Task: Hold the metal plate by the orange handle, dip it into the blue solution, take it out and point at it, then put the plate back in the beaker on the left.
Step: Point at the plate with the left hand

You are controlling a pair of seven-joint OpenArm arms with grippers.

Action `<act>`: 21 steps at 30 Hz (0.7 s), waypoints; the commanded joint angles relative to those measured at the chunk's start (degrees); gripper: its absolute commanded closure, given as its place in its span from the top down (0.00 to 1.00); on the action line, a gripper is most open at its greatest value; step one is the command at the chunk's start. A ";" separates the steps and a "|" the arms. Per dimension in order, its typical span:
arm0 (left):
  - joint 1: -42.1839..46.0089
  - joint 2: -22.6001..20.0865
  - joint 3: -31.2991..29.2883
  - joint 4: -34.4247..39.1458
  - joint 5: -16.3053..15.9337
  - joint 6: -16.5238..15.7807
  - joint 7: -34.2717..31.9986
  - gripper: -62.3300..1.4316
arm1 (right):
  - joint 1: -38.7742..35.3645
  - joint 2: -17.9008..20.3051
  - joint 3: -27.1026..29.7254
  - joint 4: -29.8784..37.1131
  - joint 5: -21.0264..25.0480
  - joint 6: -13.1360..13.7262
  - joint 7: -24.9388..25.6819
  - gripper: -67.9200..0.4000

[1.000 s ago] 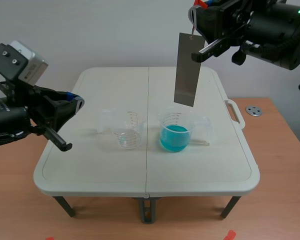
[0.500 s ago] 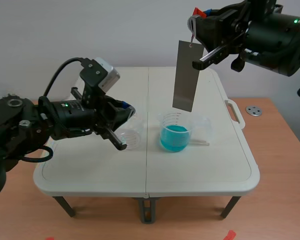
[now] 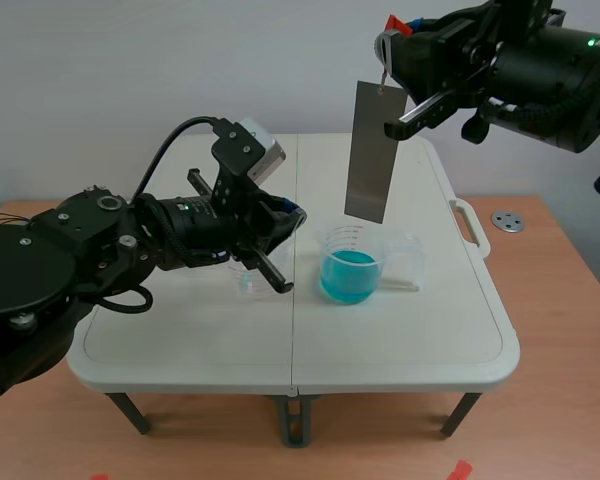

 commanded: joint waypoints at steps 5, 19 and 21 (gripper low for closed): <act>-1.16 0.70 -0.09 -0.92 2.14 1.38 -2.62 0.07 | 0.72 0.44 0.57 0.52 0.70 -0.37 0.81 0.02; -1.81 0.90 -0.09 -2.19 3.80 0.09 -6.43 0.07 | 0.72 0.42 0.57 0.52 0.63 -0.37 0.81 0.02; -1.92 0.90 -0.09 -2.19 3.80 -1.36 -6.45 0.07 | 0.72 0.42 0.57 0.52 0.63 -0.37 0.83 0.02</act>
